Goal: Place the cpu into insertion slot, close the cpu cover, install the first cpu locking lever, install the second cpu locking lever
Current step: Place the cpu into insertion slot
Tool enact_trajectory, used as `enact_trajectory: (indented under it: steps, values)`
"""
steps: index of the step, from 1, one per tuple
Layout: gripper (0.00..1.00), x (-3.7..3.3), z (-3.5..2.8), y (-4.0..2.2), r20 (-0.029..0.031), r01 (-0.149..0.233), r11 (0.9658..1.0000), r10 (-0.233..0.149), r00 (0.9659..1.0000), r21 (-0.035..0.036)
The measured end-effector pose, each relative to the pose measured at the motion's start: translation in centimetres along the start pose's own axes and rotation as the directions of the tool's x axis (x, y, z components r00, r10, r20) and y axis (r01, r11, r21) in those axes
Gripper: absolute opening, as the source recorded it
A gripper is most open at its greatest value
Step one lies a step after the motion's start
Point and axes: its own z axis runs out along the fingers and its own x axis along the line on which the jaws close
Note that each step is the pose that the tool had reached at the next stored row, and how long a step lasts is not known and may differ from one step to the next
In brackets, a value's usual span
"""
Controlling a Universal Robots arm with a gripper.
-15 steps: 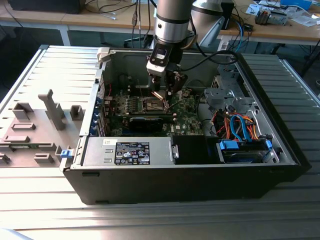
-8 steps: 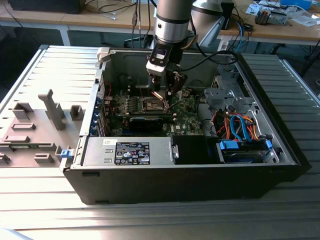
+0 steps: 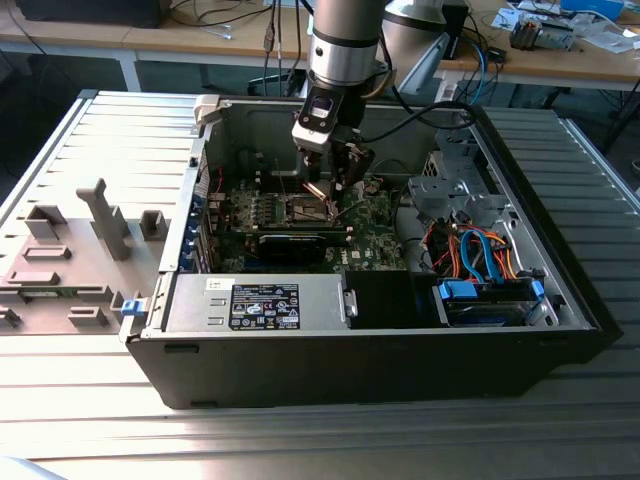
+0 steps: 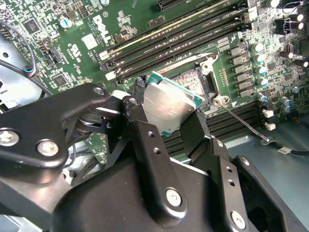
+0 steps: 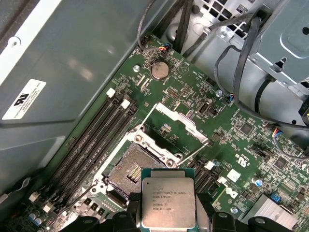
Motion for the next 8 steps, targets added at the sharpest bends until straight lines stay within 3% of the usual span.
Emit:
enact_trajectory:
  steps: [8]
  values:
    - [0.54,0.00,0.00,0.00,-0.0004,-0.009,1.0000,0.009,1.0000,0.0001]
